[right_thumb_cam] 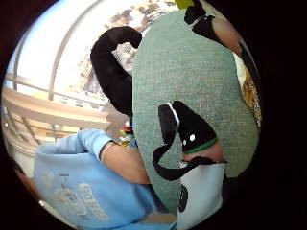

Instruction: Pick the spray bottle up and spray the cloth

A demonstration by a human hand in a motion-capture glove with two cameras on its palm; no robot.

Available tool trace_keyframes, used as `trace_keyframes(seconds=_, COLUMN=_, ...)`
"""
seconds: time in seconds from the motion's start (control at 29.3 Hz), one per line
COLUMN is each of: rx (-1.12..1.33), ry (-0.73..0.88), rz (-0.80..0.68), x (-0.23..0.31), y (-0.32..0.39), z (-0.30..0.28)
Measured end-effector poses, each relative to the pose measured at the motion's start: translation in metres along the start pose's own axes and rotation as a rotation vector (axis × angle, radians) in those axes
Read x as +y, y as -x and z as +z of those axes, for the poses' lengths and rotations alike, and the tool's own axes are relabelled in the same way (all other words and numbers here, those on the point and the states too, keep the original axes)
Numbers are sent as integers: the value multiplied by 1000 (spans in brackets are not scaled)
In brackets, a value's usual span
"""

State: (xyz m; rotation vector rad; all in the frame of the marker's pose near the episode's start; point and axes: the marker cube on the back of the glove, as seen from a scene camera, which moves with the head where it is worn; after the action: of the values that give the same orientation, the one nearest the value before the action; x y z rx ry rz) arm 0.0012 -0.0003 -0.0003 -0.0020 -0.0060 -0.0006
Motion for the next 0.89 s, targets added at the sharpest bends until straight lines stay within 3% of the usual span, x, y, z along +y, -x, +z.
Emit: trace_keyframes(seconds=0.89, rx=-14, ry=-7, rz=42, x=11, y=-6, z=-14)
